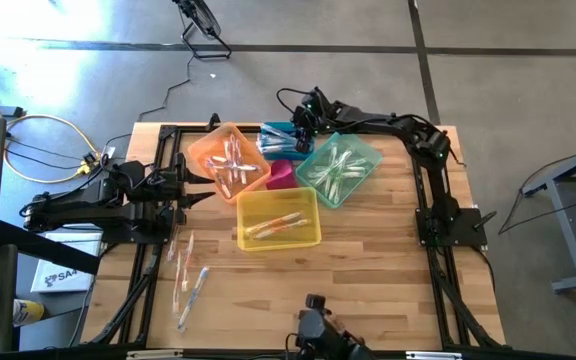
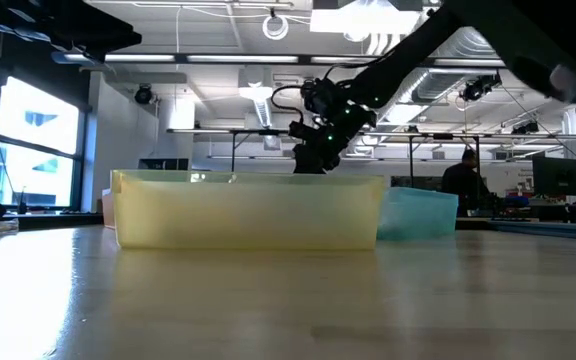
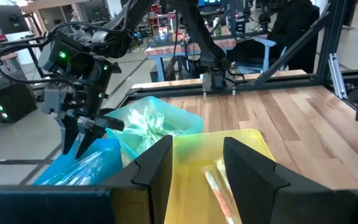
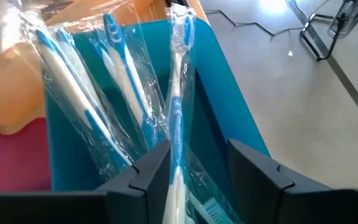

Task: Pick & Place Toothbrushes
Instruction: Put the blue toothbrush into the blue bin

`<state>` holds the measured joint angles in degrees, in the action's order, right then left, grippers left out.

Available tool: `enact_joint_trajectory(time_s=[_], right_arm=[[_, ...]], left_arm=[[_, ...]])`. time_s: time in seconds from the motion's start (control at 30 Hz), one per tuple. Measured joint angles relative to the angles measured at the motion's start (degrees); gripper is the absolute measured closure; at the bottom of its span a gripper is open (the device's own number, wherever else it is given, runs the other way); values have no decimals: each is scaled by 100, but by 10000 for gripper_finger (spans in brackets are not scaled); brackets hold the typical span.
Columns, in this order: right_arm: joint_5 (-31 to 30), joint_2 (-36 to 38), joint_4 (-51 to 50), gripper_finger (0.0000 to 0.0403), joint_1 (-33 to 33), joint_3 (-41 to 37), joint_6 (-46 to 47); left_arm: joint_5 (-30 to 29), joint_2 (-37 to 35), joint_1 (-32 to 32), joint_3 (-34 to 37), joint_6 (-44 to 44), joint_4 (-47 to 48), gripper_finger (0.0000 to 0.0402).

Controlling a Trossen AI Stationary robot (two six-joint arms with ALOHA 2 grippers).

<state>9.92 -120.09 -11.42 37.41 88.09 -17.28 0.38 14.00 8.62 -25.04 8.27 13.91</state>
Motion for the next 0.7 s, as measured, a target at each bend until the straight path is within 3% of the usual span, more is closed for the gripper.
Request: enact_joint_trajectory(time_s=[0.17, 0.43, 0.7], right_arm=[[-245, 93, -13, 268, -198, 50, 289], [-1140, 561, -136, 309, -668, 54, 67], [-1124, 1105, -181, 383, -1137, 55, 103]], left_arm=[[0, 0, 0, 0, -70, 94, 263], [0, 2, 0, 4, -154, 373, 263], [0, 2, 0, 4, -272, 380, 263]])
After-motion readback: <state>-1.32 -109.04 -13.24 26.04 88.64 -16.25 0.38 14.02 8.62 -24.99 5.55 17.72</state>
